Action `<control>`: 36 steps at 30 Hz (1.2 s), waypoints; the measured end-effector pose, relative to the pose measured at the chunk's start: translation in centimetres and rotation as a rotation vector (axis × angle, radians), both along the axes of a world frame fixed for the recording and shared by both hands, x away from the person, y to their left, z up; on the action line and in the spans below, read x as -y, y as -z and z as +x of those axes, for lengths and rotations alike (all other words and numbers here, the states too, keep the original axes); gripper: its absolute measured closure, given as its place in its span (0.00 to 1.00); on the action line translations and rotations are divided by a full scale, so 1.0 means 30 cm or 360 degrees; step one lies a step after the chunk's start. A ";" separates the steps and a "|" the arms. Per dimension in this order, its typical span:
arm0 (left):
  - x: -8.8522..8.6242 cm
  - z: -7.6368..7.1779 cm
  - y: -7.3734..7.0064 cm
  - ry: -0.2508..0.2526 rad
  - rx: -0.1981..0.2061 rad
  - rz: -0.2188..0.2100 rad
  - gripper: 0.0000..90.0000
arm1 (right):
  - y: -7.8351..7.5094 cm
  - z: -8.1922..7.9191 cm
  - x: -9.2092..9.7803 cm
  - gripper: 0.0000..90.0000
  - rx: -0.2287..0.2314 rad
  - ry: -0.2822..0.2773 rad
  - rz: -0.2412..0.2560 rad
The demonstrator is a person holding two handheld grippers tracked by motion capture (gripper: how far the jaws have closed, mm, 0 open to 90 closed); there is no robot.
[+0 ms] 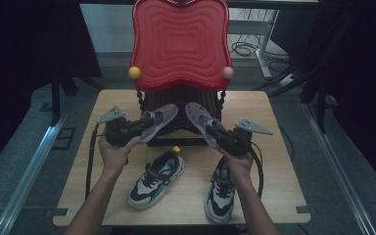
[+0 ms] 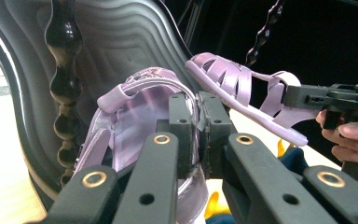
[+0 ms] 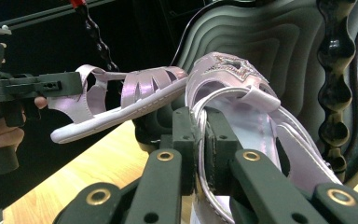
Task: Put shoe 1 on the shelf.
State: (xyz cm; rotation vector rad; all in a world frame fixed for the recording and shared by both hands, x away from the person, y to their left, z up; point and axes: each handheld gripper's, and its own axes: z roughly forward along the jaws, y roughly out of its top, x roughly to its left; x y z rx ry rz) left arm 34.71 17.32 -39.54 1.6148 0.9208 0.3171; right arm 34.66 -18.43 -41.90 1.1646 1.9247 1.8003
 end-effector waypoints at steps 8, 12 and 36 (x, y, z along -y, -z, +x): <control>0.012 0.023 -0.011 -0.0016 0.0027 0.0006 0.95 | -0.010 0.023 -0.018 0.94 0.0017 0.0013 -0.0025; 0.022 0.037 -0.013 -0.0020 0.0032 -0.0011 0.95 | -0.022 0.034 -0.026 0.94 0.0025 0.0015 -0.0011; 0.069 0.115 -0.018 -0.0072 0.0086 -0.0008 0.94 | -0.062 0.103 -0.070 0.94 0.0058 0.0093 0.0022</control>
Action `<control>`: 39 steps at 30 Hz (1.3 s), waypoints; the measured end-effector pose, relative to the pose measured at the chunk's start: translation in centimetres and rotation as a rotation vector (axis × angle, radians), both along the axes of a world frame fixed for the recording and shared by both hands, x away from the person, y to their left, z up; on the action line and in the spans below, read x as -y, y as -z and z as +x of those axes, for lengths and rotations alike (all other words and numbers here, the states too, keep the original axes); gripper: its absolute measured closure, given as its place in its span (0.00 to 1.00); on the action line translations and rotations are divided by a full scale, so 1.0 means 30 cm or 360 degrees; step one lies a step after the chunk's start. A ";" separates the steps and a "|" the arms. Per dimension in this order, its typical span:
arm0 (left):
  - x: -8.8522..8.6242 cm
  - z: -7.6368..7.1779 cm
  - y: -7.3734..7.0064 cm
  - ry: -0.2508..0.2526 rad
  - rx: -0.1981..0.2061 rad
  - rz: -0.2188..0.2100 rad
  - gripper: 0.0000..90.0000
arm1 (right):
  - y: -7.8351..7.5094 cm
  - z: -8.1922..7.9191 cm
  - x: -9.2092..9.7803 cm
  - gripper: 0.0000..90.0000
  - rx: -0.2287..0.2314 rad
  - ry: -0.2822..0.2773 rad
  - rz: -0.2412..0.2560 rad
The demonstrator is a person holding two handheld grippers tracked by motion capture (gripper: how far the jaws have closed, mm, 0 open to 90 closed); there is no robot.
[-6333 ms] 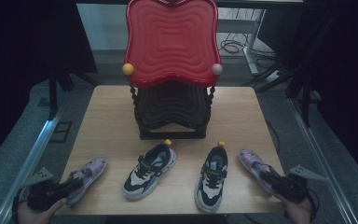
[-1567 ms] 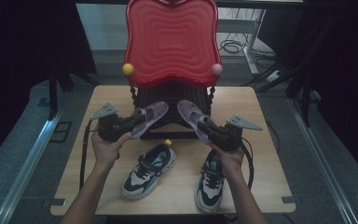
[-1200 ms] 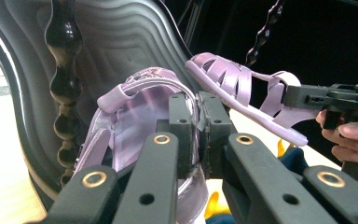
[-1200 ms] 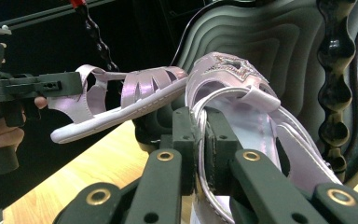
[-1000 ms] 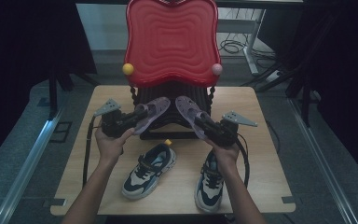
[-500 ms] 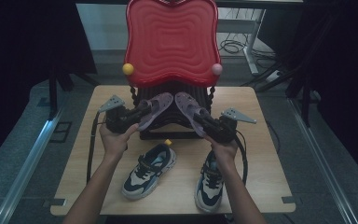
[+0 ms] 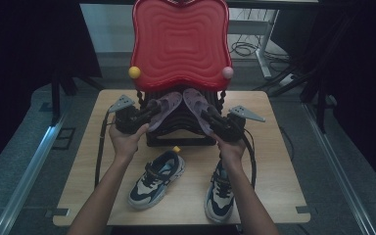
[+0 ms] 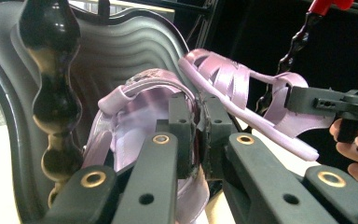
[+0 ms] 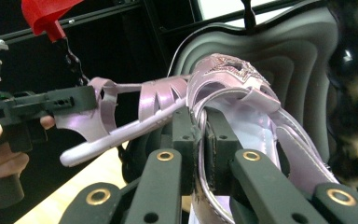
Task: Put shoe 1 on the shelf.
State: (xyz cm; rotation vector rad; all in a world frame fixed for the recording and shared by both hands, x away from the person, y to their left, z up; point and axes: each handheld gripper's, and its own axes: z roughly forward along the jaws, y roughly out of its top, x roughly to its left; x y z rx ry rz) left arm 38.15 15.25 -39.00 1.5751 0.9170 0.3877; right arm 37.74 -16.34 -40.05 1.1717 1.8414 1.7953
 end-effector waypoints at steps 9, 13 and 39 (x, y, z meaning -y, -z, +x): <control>0.030 0.017 -0.012 -0.0004 0.0045 0.0025 0.94 | 0.001 0.030 -0.015 0.94 0.0011 0.0054 0.0009; 0.040 0.026 -0.012 -0.0044 0.0090 0.0060 0.94 | 0.004 0.038 -0.021 0.94 0.0017 0.0084 0.0027; 0.088 0.097 0.010 -0.0117 0.0159 0.0069 0.95 | 0.020 0.122 -0.103 0.94 0.0100 0.0164 -0.0027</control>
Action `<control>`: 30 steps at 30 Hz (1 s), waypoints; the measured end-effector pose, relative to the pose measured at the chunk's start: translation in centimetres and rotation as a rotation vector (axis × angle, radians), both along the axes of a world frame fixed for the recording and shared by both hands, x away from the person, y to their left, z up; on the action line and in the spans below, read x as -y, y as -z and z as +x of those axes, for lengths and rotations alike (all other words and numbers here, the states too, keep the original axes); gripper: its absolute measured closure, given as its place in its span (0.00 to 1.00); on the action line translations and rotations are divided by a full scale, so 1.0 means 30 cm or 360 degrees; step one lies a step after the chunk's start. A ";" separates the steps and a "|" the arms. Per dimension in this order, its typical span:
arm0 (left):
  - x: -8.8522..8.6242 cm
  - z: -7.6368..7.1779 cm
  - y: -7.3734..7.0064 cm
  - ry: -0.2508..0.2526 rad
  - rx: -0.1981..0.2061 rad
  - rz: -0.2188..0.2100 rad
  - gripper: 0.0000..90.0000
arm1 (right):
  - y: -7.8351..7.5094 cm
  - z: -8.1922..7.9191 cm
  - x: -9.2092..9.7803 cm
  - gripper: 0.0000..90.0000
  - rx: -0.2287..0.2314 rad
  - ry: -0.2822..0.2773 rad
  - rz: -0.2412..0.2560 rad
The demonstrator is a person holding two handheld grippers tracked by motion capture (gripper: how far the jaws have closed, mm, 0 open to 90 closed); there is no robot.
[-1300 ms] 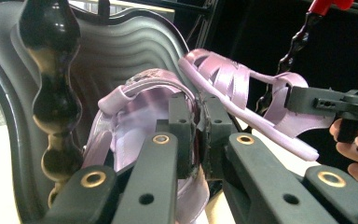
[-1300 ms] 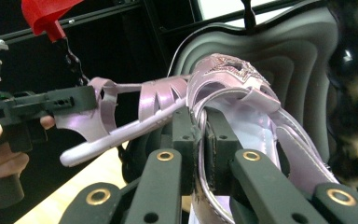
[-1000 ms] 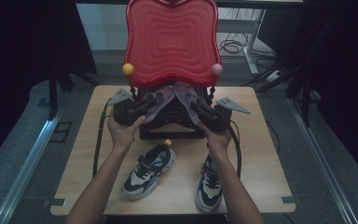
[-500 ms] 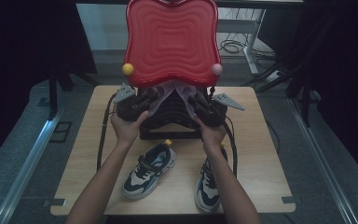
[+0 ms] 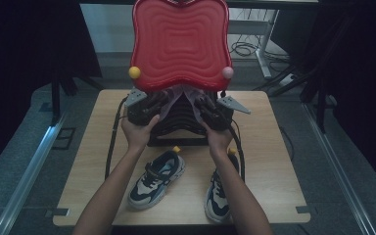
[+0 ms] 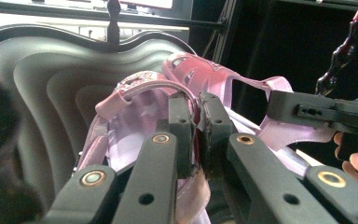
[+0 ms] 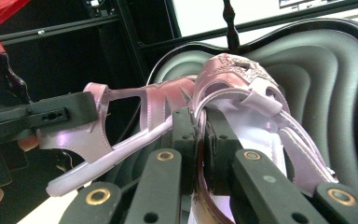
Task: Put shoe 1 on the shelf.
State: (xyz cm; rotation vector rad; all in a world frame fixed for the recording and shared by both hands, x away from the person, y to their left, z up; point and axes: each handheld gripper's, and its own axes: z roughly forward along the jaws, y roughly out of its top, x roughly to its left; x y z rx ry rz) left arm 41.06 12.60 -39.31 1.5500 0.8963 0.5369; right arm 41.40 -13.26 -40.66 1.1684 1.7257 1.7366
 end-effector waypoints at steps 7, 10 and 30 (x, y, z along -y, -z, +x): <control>0.005 0.012 0.002 -0.0044 0.0060 0.0019 0.94 | -0.003 0.020 -0.021 0.94 0.0054 0.0015 -0.0029; 0.004 0.017 0.009 -0.0062 0.0074 0.0021 0.94 | -0.002 0.031 -0.025 0.94 0.0062 0.0020 -0.0036; 0.041 -0.007 0.130 -0.0005 0.0039 0.0121 0.93 | 0.072 0.043 0.008 0.94 -0.0093 0.0018 -0.0214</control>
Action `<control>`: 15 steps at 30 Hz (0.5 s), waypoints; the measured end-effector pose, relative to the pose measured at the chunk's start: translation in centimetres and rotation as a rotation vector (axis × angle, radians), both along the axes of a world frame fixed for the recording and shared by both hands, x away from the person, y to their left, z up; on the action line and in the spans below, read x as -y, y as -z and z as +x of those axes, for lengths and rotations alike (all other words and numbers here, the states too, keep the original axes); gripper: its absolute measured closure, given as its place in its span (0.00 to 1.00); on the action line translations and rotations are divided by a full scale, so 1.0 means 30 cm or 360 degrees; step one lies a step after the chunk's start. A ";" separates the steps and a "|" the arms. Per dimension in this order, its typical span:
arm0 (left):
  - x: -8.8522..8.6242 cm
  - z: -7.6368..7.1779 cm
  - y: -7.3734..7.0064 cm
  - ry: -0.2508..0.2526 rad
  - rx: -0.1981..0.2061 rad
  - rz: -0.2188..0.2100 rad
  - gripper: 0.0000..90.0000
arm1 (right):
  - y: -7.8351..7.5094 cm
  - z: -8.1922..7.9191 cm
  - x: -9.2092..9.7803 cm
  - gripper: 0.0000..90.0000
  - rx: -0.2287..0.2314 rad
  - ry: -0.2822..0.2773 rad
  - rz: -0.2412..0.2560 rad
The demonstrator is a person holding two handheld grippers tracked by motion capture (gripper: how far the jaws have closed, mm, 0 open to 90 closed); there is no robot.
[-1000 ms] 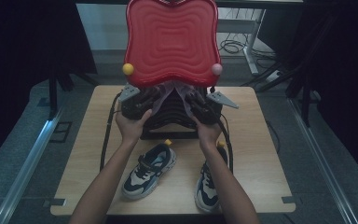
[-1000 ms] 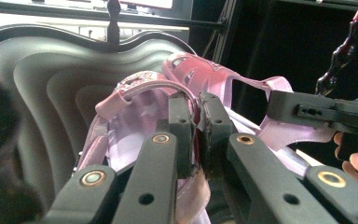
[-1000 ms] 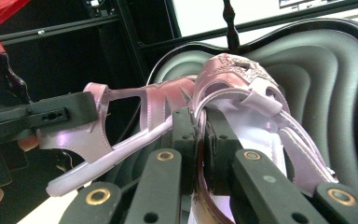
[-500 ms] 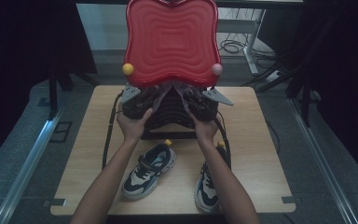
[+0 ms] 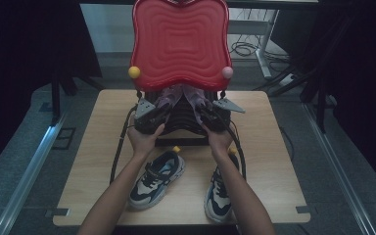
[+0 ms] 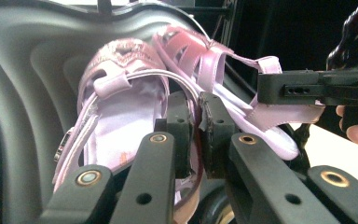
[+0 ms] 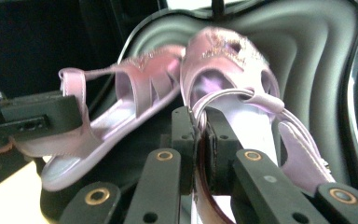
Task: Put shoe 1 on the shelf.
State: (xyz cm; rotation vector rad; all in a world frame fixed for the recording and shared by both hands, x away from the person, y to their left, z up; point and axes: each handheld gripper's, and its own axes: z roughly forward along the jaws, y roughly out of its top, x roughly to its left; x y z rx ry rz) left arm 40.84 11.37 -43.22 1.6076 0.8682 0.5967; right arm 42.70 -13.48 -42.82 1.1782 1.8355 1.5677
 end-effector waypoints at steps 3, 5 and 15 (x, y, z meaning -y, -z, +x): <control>-0.003 -0.002 0.015 0.0010 -0.0022 0.0023 0.92 | 0.005 -0.002 -0.006 0.94 -0.0019 -0.0017 -0.0033; -0.004 -0.007 0.023 0.0003 -0.0021 0.0059 0.92 | 0.005 -0.004 -0.012 0.94 -0.0025 -0.0030 -0.0063; 0.001 -0.010 0.045 0.0056 -0.0054 0.0114 0.89 | 0.017 -0.008 -0.029 0.93 -0.0077 -0.0061 -0.0164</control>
